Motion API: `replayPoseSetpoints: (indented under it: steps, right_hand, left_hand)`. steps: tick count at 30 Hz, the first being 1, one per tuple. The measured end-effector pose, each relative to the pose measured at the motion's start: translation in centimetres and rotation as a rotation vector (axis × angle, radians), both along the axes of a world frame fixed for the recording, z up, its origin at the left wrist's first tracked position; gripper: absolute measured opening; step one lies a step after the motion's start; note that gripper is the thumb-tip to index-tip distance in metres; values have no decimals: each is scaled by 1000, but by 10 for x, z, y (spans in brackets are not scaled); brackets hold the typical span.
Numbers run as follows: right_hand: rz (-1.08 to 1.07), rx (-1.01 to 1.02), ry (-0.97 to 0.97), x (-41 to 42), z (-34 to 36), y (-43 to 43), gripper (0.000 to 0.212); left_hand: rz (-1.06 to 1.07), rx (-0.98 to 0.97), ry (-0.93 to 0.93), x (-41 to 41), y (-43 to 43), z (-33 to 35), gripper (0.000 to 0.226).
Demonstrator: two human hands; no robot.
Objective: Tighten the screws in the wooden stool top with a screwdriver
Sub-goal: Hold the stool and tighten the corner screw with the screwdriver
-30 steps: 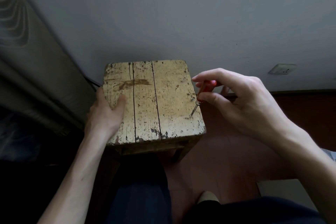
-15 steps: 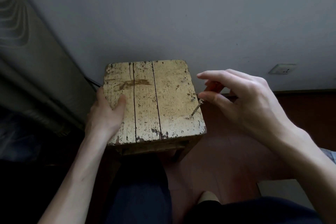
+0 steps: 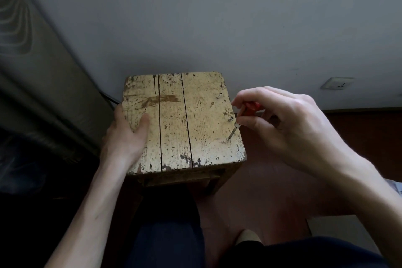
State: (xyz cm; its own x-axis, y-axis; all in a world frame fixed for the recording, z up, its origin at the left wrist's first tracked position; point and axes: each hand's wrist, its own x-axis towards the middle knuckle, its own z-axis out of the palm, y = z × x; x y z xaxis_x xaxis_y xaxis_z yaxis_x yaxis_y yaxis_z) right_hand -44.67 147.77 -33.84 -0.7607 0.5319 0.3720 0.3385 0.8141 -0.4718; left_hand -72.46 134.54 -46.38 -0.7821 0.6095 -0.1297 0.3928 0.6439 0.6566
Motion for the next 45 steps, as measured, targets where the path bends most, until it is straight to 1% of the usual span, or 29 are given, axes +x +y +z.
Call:
replayPoseSetpoints:
  steps: [2,6,8,10,12,16,19,22,24,29,34,37,39,43,45]
  right_hand:
    - [-62,17,16,-2,0,0,24]
    - [-214,49,58,-4,-5,-1,39]
    - [-235,67,71,-6,-7,-4,40]
    - [-210,115,60,-7,-8,-7,39]
    - [-166,109,36,-6,-7,-7,37]
    - [25,-3,-28,4,1,-2,43]
    - [99,-41,-48,8,4,1,45]
    - [122,-59,-21,6,1,2,42]
    - [116,-59,-1,4,-1,2,36]
    - [23,-36,70,-3,-5,1,19]
    - [-148,-8,152,-5,-9,4,32]
    - [-163,76,122,-7,-10,2,34]
    - [-139,101,88,-6,-9,2,36]
    - [16,-26,14,1,-7,5,46]
    - [65,-52,-2,5,-6,7,50]
  left_hand:
    - [-1,-3,-2,1,0,0,79]
    - [3,4,7,2,0,1,76]
    - [4,0,9,2,0,2,76]
    - [10,-4,10,2,0,2,75]
    - [10,-11,6,2,0,2,77]
    - [10,-13,2,2,0,2,80]
    - [13,-4,2,1,0,2,78]
    - [10,-3,-5,2,0,3,77]
    - [9,-10,-6,2,0,3,79]
    - [7,-23,5,1,0,3,79]
    - [8,-18,7,2,0,4,76]
    - [12,-21,1,2,0,6,78]
    - [14,-30,3,2,0,6,80]
    - [16,-30,-4,4,0,7,82]
    - [12,-33,-9,4,0,7,84]
